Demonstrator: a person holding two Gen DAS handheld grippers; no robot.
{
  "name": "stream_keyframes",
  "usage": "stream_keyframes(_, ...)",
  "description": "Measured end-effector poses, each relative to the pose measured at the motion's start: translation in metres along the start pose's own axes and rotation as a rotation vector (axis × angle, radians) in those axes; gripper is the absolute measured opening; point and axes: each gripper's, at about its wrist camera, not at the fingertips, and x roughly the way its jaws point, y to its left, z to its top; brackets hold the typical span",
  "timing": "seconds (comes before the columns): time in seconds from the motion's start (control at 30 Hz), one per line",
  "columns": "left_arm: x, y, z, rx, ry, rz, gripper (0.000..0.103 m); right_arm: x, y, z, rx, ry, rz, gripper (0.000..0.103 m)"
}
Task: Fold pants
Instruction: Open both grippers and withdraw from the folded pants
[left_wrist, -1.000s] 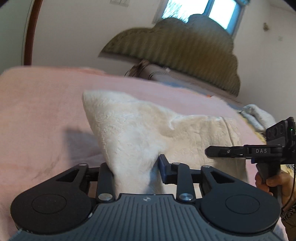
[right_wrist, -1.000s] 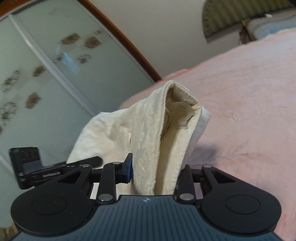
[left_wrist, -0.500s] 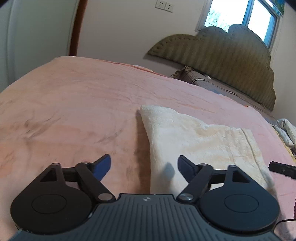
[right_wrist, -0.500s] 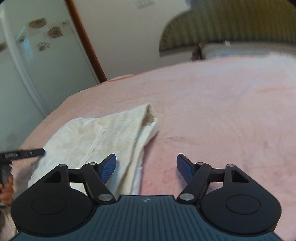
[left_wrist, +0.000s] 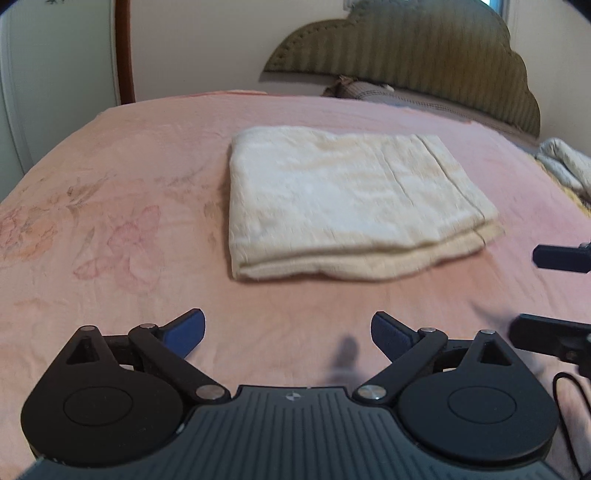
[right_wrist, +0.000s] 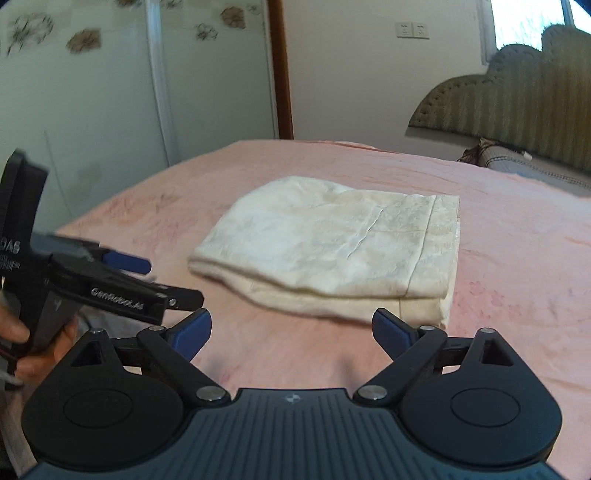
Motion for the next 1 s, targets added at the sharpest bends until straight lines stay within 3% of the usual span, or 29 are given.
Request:
stream_keyframes(0.07, -0.008, 0.0, -0.005, 0.024, 0.009, 0.004, 0.098, -0.019, 0.011, 0.001, 0.032, 0.006, 0.053, 0.095)
stream_keyframes(0.1, -0.011, 0.0, -0.006, 0.029, 0.01, 0.01, 0.098, -0.032, 0.012, 0.004, 0.101, -0.009, 0.156, 0.095)
stream_keyframes(0.2, -0.013, 0.005, -0.002, -0.008, -0.001, 0.014, 0.098, -0.061, -0.008, 0.01, 0.388, -0.167, 0.68, 0.103)
stream_keyframes(0.23, -0.011, 0.007, 0.0, -0.04, 0.001, 0.015, 0.098, -0.065, -0.014, 0.011, 0.438, -0.23, 0.764, 0.103)
stream_keyframes(0.27, -0.008, 0.008, 0.001, -0.079, 0.0, 0.011, 0.098, -0.066, -0.017, 0.013, 0.445, -0.274, 0.759, 0.103)
stream_keyframes(0.3, -0.005, 0.009, 0.001, -0.118, -0.007, 0.002, 0.098, -0.065, -0.017, 0.015, 0.421, -0.293, 0.659, 0.103)
stream_keyframes(0.4, 0.008, 0.007, -0.001, -0.204, -0.013, -0.015, 0.098, -0.034, -0.007, 0.016, 0.316, -0.189, 0.123, 0.103)
stream_keyframes(0.43, 0.012, 0.005, -0.002, -0.209, -0.012, -0.01, 0.098, -0.019, -0.002, 0.012, 0.258, -0.145, -0.02, 0.103)
stream_keyframes(0.5, 0.018, -0.003, -0.004, -0.182, -0.031, 0.026, 0.098, 0.009, 0.005, 0.0, 0.173, -0.091, -0.168, 0.103)
stream_keyframes(0.73, 0.029, -0.025, -0.008, -0.018, -0.06, 0.118, 0.099, 0.043, -0.001, -0.033, 0.226, -0.06, -0.188, 0.103)
stream_keyframes(1.0, 0.03, -0.026, -0.012, -0.027, -0.076, 0.129, 0.103, 0.046, 0.002, -0.044, 0.207, -0.054, -0.205, 0.103)
